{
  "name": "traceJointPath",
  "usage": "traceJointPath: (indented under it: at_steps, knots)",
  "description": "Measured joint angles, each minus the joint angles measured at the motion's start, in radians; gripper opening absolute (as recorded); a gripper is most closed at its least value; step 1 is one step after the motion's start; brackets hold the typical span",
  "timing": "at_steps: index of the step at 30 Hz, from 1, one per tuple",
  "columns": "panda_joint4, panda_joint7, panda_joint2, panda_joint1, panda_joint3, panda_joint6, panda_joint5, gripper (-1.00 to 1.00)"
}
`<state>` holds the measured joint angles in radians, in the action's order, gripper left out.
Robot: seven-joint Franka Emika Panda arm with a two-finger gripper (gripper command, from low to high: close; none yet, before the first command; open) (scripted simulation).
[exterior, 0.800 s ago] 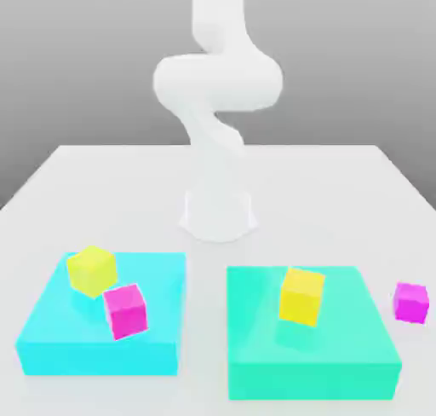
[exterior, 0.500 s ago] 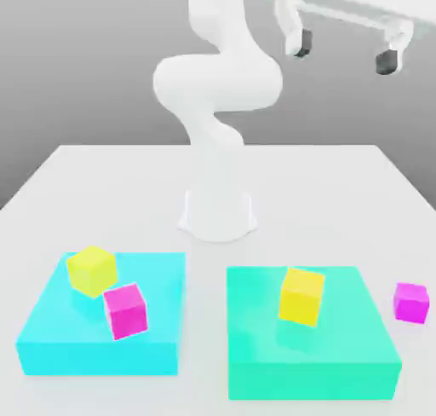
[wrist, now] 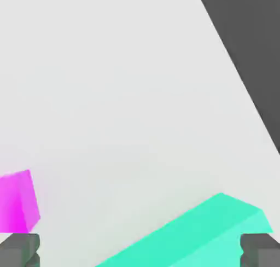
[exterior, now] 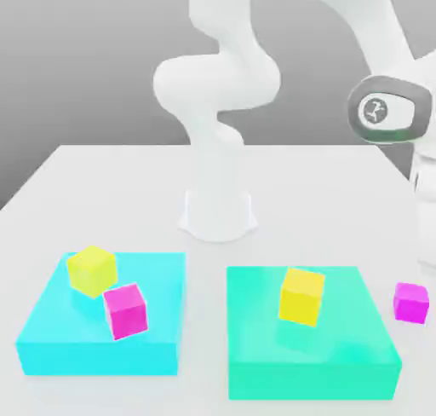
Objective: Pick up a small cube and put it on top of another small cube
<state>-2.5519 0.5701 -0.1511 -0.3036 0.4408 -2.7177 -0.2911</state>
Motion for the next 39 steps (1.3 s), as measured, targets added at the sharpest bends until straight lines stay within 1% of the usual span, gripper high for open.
traceJointPath:
  at_steps: [1,3,8,9,16,19,22,23,25,30,35,39]
  knots:
    - [-0.010,-0.021,-0.031,-0.008,0.020,-0.018,0.006,0.00]
    - [-0.011,-0.014,-0.091,-0.033,0.015,-0.056,-0.023,0.00]
    - [0.023,0.086,-0.233,-0.146,-0.118,-0.155,-0.159,0.00]
    - [0.029,0.104,-0.258,-0.170,-0.147,-0.173,-0.183,-1.00]
    - [0.031,0.108,-0.263,-0.175,-0.152,-0.177,-0.189,-1.00]
    - [0.012,0.055,-0.195,-0.118,-0.081,-0.130,-0.119,-1.00]
    - [-0.011,-0.017,-0.112,-0.064,-0.007,-0.072,-0.024,-1.00]
    - [-0.015,-0.036,-0.088,-0.057,0.004,-0.054,0.006,-1.00]
    - [0.007,0.007,-0.080,-0.036,-0.026,-0.027,0.029,-1.00]
    - [0.051,0.195,-0.048,0.042,-0.153,0.048,0.074,-1.00]
    - [0.028,0.363,0.040,0.139,-0.268,0.125,0.133,-1.00]
    - [-0.003,0.504,0.125,0.297,-0.348,0.191,0.183,-1.00]
